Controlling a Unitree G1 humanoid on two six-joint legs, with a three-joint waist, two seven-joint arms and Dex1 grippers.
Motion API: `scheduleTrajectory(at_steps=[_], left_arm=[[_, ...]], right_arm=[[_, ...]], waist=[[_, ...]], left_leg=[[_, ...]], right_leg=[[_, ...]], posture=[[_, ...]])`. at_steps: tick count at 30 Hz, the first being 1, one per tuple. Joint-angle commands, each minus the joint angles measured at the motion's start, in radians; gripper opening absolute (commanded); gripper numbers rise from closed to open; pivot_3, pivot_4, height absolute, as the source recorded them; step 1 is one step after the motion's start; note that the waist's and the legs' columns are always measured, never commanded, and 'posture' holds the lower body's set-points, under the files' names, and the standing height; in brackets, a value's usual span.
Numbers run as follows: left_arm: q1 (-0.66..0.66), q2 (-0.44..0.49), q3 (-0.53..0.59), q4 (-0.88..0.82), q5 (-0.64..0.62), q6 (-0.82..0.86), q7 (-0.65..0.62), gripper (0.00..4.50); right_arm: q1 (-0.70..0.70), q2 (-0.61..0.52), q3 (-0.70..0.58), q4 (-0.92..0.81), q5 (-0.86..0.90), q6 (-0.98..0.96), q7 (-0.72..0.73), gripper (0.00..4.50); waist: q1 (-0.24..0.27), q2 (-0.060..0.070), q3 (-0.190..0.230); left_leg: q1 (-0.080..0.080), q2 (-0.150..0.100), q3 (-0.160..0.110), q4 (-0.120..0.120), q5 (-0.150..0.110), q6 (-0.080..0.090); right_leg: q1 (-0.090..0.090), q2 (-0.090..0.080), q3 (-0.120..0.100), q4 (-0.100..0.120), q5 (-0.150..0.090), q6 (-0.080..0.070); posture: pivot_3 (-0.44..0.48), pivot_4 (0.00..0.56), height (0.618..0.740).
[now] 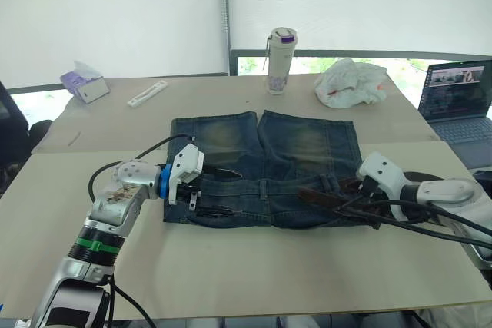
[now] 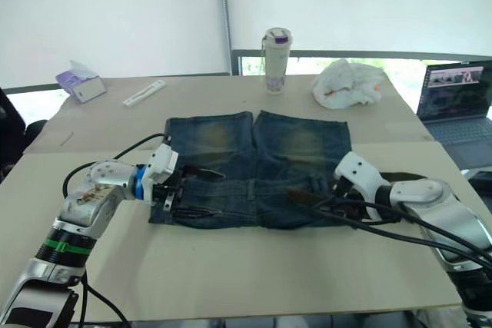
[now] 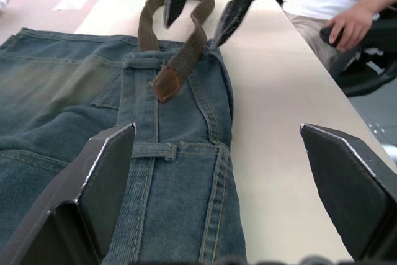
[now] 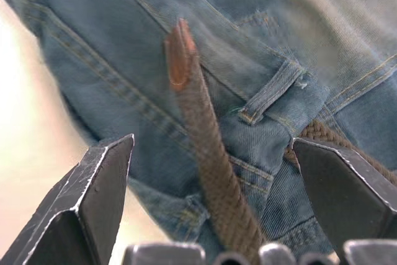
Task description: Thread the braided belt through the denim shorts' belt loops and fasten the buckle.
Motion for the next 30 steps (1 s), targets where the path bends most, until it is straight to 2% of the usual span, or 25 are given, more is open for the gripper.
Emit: scheduleTrajectory(at_steps=[1, 6, 12, 13, 17, 23, 27, 30], left_arm=[[-0.02, -0.005, 0.012, -0.006, -0.003, -0.014, -0.013, 4.5], [-0.016, -0.009, 0.013, -0.006, -0.001, -0.017, -0.014, 4.5], [-0.014, -0.018, 0.018, -0.003, -0.003, -0.01, -0.008, 4.5], [-0.016, -0.023, 0.017, -0.002, -0.004, -0.008, -0.004, 4.5], [-0.036, -0.065, 0.021, 0.003, -0.021, 0.028, 0.028, 4.5], [-0.093, -0.186, 0.028, 0.048, -0.097, 0.146, 0.064, 4.5], [-0.143, -0.26, 0.031, 0.094, -0.139, 0.218, 0.066, 4.5], [-0.153, -0.259, 0.01, 0.078, -0.171, 0.292, 0.018, 4.5]], right_arm=[[-0.015, -0.009, 0.012, -0.006, -0.011, -0.008, 0.023, 3.96], [-0.048, 0.019, 0.046, 0.017, -0.025, -0.029, 0.024, 2.33], [-0.029, -0.006, -0.014, -0.003, -0.002, -0.042, 0.069, 0.22], [-0.022, -0.009, -0.02, -0.004, 0.001, -0.054, 0.078, 0.05], [-0.039, 0.007, -0.064, -0.033, 0.08, -0.026, 0.116, 0.05], [-0.117, 0.053, -0.108, -0.135, 0.346, 0.11, 0.207, 0.05], [-0.158, 0.056, -0.059, -0.155, 0.364, 0.115, 0.223, 0.05], [-0.174, 0.062, -0.043, -0.154, 0.371, 0.119, 0.214, 0.05]], waist=[[0.004, 0.0, 0.0], [0.001, 0.0, 0.0], [0.001, 0.001, 0.0], [0.001, 0.001, 0.0], [0.001, 0.001, 0.0], [-0.001, 0.0, 0.0], [0.001, 0.0, 0.0], [0.0, 0.0, 0.0]], left_leg=[[-0.001, 0.0, 0.0, 0.001, 0.0, 0.0], [-0.001, 0.0, 0.0, 0.001, 0.0, 0.0], [0.0, 0.0, 0.0, 0.001, 0.0, 0.001], [0.0, 0.0, 0.0, 0.001, 0.0, 0.001], [-0.001, 0.0, 0.0, 0.001, 0.0, 0.001], [-0.001, 0.0, -0.001, 0.002, -0.001, 0.001], [-0.001, 0.0, -0.001, 0.003, -0.001, 0.001], [-0.001, -0.001, -0.001, 0.003, -0.001, 0.002]], right_leg=[[0.0, 0.0, 0.0, 0.0, 0.0, 0.0], [0.0, -0.001, 0.0, 0.0, 0.0, 0.0], [0.0, 0.0, 0.0, 0.001, 0.0, 0.0], [0.0, 0.0, 0.0, 0.001, 0.0, 0.0], [0.0, -0.001, 0.0, 0.001, 0.0, 0.0], [0.0, 0.0, 0.0, 0.001, 0.0, 0.0], [0.001, 0.0, -0.001, 0.001, 0.0, 0.0], [0.001, 0.0, -0.001, 0.001, 0.0, 0.0]], posture=[[0.0, 0.15, 0.74], [0.0, 0.15, 0.74], [0.0, 0.15, 0.74], [0.0, 0.15, 0.74], [0.0, 0.15, 0.74], [0.0, 0.15, 0.74], [0.0, 0.15, 0.74], [0.0, 0.15, 0.74]])
